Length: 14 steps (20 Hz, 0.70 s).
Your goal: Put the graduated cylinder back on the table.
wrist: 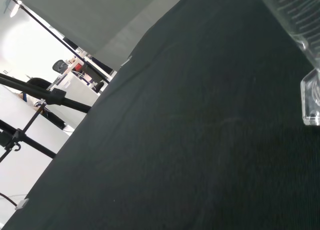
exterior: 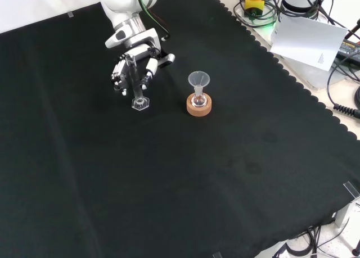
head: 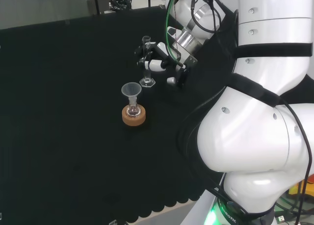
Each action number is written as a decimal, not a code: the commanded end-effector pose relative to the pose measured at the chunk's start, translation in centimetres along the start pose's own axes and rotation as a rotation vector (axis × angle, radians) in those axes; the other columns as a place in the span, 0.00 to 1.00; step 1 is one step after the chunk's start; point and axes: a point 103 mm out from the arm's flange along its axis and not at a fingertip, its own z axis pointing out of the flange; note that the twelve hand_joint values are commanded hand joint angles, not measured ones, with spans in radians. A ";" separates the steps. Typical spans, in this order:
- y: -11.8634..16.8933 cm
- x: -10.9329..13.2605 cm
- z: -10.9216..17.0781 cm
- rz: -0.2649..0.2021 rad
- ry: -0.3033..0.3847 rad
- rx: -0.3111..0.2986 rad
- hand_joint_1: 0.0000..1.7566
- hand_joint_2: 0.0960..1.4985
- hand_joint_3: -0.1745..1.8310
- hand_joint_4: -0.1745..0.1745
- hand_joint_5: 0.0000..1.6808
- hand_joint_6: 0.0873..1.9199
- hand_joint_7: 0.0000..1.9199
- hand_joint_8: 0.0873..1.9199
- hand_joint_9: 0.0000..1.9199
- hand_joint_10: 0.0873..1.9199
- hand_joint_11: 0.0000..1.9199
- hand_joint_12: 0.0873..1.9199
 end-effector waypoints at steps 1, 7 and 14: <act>0.0 0.3 -0.2 0.000 -0.011 0.000 0.50 0.66 0.00 0.35 0.29 0.26 0.27 0.27 0.51 0.00 0.29 0.63; -1.1 2.0 -3.1 -0.002 -0.037 -0.003 0.46 0.62 0.00 0.33 0.23 0.14 0.17 0.30 0.43 0.00 0.23 0.66; -3.7 4.1 -8.3 0.016 -0.123 -0.037 0.45 0.62 0.00 0.32 0.23 0.05 0.13 0.31 0.40 0.00 0.19 0.68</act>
